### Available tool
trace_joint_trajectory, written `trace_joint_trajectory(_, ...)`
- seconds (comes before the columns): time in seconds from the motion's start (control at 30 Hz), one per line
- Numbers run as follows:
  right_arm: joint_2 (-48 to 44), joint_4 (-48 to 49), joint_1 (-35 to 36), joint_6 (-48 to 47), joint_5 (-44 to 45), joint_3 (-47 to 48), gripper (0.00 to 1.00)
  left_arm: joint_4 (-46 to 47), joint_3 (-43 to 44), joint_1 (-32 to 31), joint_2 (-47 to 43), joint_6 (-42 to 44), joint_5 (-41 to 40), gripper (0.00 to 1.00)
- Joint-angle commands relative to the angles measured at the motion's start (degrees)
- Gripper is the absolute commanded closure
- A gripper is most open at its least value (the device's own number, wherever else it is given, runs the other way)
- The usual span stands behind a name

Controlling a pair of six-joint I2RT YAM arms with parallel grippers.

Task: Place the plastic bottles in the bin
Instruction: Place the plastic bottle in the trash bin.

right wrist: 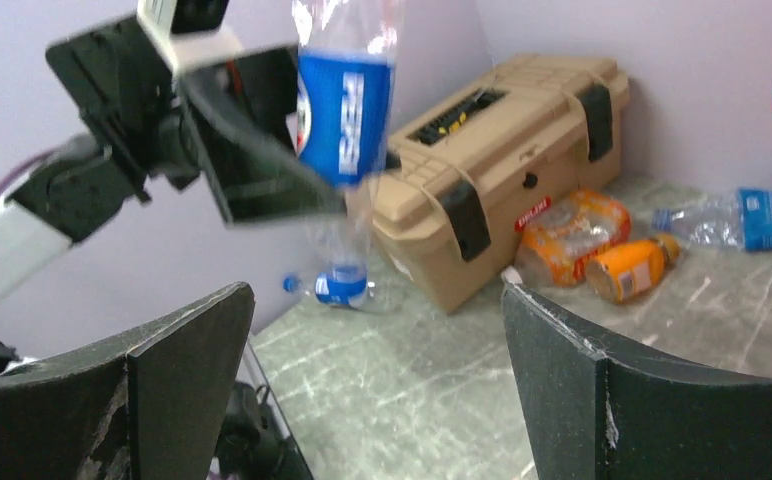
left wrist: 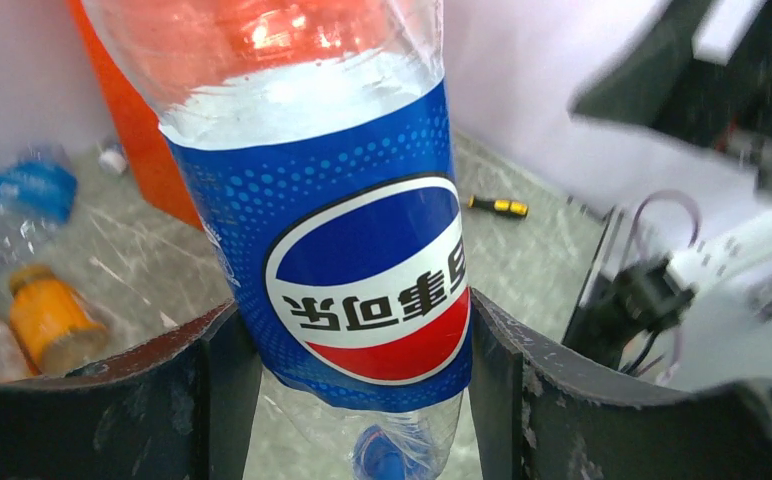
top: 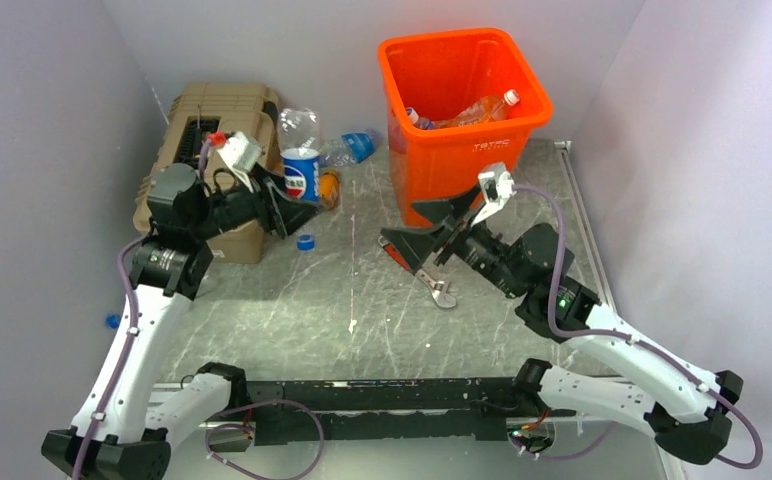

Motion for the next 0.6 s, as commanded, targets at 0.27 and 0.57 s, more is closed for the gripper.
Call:
trace_joint_trajectory(0.27, 14.9, 0.9, -3.5, 2.0, -13.3, 17.6, 0.0, 15.2, -19.2, -8.3, -9.8, 23.3, -1.2, 0.75)
trace_joint_trajectory(0.57, 23.4, -4.5, -3.5, -0.6, -14.6, 24.4, 0.0, 19.6, -23.7, -10.1, -11.3, 21.8, -11.2, 0.9)
